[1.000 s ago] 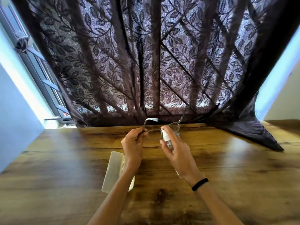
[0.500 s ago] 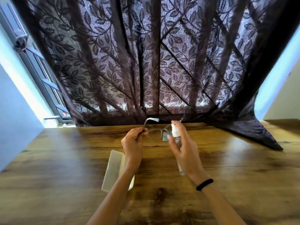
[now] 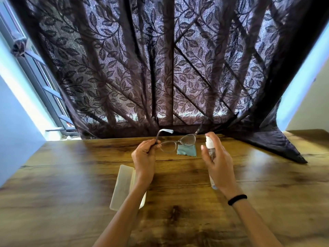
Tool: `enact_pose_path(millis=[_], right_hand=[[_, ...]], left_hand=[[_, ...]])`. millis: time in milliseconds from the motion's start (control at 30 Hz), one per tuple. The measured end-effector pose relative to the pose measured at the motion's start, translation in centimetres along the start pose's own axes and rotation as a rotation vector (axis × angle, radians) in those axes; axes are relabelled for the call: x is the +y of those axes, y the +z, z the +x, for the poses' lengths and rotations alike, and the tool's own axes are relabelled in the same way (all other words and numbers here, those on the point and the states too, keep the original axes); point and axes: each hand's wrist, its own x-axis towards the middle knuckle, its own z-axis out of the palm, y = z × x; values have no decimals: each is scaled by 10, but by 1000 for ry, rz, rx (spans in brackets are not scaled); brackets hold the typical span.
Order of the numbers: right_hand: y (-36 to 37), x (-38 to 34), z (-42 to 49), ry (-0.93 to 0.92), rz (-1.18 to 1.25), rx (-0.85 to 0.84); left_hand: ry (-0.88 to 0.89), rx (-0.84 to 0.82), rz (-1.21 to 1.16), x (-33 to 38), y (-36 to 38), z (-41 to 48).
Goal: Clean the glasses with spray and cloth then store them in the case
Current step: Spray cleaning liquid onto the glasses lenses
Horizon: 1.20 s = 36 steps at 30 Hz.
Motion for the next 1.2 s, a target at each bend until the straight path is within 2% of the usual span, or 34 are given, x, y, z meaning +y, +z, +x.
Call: enact_pose_path(millis=[133,300,533,1000,1100,1200], right_hand=[[2,6,0,87,120,108],[1,26,-7,192,232,74],[0,51,-17,288,80,69],[-3,53,-25,425,78,69],[-4,48,-20,362,-6,188],[-4,35,-8,179,-152,293]], left_hand=[[5,10,7,1,-1,1],[4,10,6,2,-4,0],[4,9,-2,5,-2,-2],[-2,41,-4,-1,-3,0],[9,47,17,-2,-5,2],[0,67,28,-3,-7,6]])
